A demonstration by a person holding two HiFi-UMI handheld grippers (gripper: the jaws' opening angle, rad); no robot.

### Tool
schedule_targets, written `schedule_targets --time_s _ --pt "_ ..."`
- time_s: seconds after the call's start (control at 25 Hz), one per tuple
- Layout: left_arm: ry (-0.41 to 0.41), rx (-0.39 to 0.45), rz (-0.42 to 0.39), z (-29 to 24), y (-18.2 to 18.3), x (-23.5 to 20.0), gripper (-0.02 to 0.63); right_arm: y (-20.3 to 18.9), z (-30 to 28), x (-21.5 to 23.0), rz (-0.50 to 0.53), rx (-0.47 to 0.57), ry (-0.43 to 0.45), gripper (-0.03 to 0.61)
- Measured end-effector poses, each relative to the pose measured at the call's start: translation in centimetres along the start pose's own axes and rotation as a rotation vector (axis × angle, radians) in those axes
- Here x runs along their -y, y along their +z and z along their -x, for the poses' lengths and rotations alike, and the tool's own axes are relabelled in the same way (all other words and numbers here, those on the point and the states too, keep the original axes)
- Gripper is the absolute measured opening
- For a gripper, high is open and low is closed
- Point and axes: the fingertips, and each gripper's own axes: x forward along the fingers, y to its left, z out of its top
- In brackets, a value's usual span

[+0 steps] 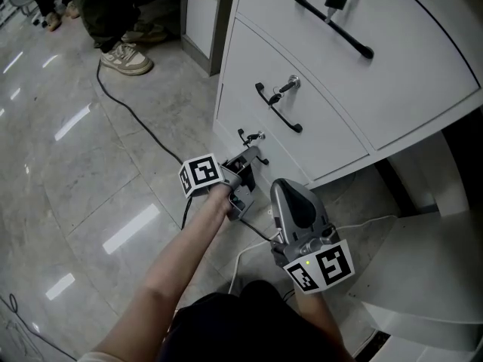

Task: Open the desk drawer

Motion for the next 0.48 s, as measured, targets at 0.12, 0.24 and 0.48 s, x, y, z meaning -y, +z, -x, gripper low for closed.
schedule_targets --time_s 0.12,0.24,0.48 --pt "0.011 -0.019 0.003 0.2 -0.4 0.0 0.025 -0.1 0.2 0.4 -0.005 -0.001 -0.018 0.018" --pt "0.002 -0.021 0.011 0.8 -0.4 0.1 0.025 -0.2 0.0 0.3 -0.008 0.0 -0.022 0.018" --pt "0.001 -0.024 0.011 2.2 -0.4 0.1 0.025 -0.4 -0.5 -0.8 0.013 -0.011 -0.007 0.02"
